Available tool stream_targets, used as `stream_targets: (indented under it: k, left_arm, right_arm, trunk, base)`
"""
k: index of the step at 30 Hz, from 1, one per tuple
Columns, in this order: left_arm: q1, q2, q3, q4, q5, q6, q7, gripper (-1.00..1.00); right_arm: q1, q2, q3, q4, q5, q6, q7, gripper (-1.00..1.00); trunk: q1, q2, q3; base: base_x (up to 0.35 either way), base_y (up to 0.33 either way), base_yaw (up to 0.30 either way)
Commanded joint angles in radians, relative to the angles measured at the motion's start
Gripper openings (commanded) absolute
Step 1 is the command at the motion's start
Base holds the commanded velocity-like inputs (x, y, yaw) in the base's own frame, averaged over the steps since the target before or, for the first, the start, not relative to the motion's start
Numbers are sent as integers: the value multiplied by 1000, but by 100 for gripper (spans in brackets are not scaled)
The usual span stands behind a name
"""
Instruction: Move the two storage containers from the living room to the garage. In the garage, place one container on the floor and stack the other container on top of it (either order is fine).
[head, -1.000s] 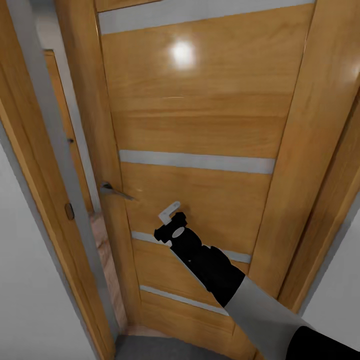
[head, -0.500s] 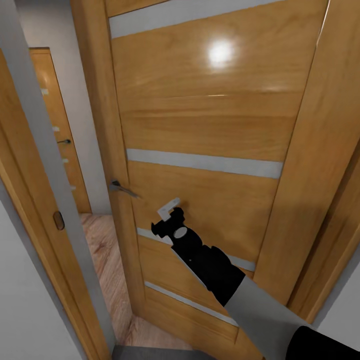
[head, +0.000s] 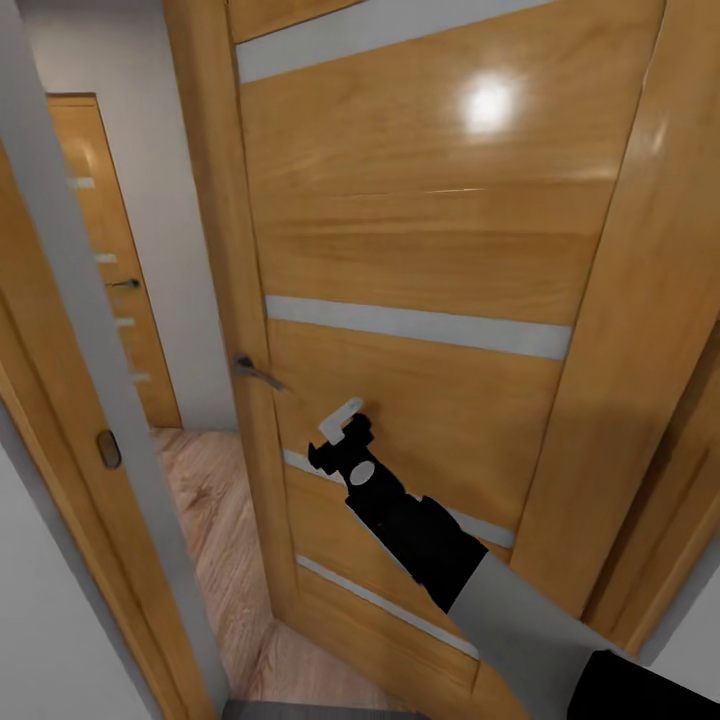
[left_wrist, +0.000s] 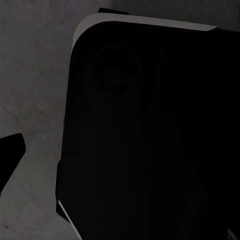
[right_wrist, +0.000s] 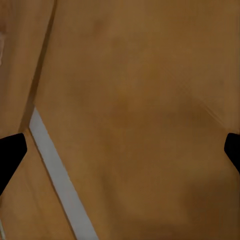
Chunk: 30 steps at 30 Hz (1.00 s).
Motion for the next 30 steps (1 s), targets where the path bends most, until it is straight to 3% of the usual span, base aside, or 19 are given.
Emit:
stream_targets:
  k: [1,5,12,26,30]
  left_arm:
    - [0,0,2,0,7,-2,0,100]
    - [0,0,2,0,7,-2,0,100]
    - [0,0,2,0,7,-2,0,100]
    - [0,0,2,0,7,-2,0,100]
    - [0,0,2,0,7,-2,0,100]
  right_arm:
    - [-1,0,2,2,14,8,-9,100]
    - [-1,0,13,44,57,98,-43,100]
    - [-1,0,4,51,85,134,-51,100]
    - [-1,0,5,57,87,123,-58,100]
    - [-1,0,6,57,91,75,-56,100]
  trunk:
    - [0,0,-1]
    - [0,0,-1]
    - [0,0,-1]
    - [0,0,-1]
    - [0,0,-1]
  base:
    - [248,0,0]
    - [229,0,0]
    - [139,0,0]
    - [83,0,0]
    - [44,0,0]
